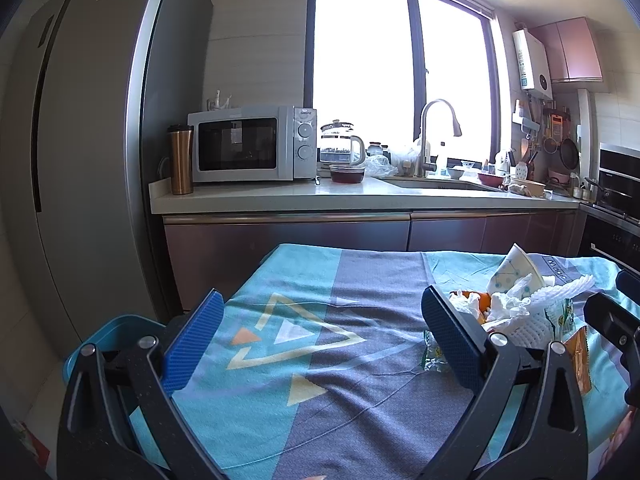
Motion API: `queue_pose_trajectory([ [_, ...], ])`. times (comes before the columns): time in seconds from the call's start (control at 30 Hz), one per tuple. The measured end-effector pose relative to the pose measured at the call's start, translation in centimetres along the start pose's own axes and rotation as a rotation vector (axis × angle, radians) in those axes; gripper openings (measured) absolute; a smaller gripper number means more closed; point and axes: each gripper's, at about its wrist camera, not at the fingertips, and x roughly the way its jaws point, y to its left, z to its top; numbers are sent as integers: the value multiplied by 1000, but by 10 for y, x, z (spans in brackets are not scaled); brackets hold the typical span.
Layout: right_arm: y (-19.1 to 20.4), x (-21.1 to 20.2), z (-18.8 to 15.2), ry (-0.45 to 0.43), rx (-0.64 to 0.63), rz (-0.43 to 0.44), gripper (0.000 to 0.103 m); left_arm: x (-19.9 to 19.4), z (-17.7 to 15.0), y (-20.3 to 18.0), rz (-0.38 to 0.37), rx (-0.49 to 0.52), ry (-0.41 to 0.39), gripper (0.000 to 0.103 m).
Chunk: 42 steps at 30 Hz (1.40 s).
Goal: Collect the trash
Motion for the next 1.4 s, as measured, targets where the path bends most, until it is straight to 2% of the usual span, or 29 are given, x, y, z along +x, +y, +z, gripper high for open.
queue_pose_trajectory([
  [0.9,-1,0,-1,-1,4,4,96,0,0,1,-1,0,1,98],
  [1.4,-13,5,-4,18,26,6,96,8,-3,-8,-18,16,29,98],
])
